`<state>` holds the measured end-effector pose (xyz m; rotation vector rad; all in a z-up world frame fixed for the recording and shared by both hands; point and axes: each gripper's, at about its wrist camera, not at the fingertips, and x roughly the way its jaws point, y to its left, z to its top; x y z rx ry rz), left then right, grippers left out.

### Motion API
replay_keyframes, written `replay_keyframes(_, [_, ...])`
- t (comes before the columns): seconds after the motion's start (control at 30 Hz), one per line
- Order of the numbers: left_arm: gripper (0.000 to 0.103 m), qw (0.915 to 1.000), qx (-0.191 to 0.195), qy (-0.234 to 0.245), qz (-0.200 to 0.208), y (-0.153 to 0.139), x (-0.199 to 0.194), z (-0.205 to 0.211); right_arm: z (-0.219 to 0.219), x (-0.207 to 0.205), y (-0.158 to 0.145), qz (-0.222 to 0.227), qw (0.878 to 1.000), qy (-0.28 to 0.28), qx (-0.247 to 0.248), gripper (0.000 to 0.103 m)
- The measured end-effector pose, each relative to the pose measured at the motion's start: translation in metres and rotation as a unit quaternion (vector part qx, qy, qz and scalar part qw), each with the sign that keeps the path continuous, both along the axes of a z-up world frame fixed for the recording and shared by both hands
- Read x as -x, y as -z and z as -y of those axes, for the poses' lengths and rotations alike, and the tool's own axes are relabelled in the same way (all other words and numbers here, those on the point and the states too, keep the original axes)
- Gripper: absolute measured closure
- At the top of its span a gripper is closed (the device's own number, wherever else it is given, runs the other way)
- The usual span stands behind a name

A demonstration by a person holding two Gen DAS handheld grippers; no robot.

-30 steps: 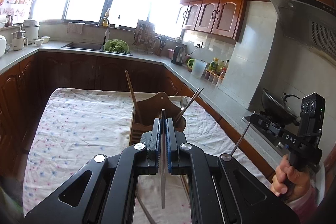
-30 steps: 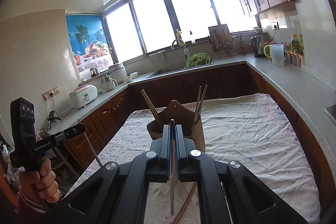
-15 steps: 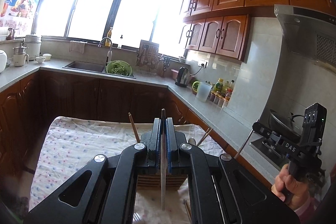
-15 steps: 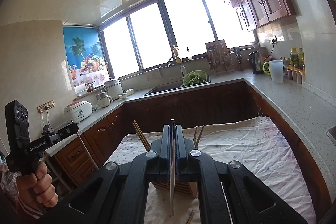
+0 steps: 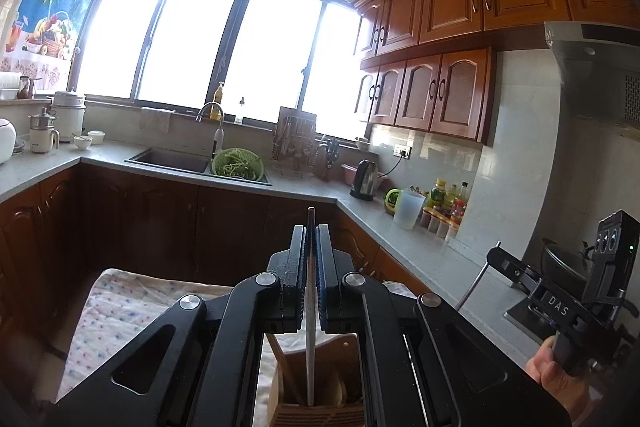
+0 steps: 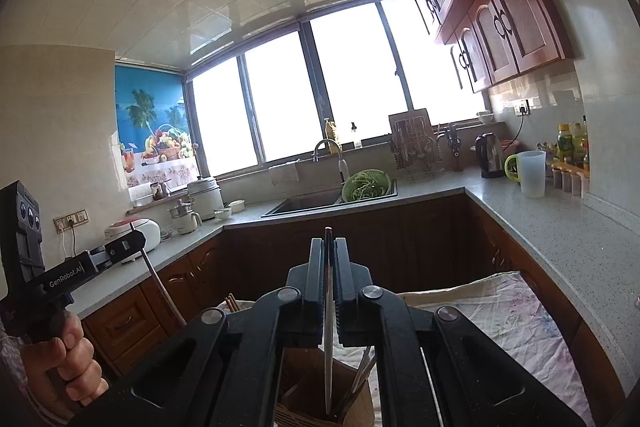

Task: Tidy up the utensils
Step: 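Lower both steel chopsticks down into the wooden holder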

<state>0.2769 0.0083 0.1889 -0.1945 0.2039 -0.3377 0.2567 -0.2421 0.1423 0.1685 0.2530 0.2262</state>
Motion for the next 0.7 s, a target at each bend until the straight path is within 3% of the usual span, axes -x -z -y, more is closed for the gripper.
replay_keyframes(0.17, [0.100, 0.9996, 0.008, -0.010, -0.026, 0.033, -0.027, 0.003, -0.010, -0.007, 0.020, 0.008, 1.000, 0.007, 0.025, 0.099])
replay_keyframes(0.4, [0.100, 0.9968, 0.015, -0.019, -0.076, 0.085, -0.042, 0.003, -0.008, -0.014, 0.058, -0.025, 1.000, 0.007, 0.015, 0.099])
replay_keyframes(0.7, [0.099, 0.9953, 0.014, -0.012, -0.095, 0.105, -0.038, 0.005, -0.003, -0.016, 0.086, -0.064, 0.998, 0.006, 0.005, 0.099])
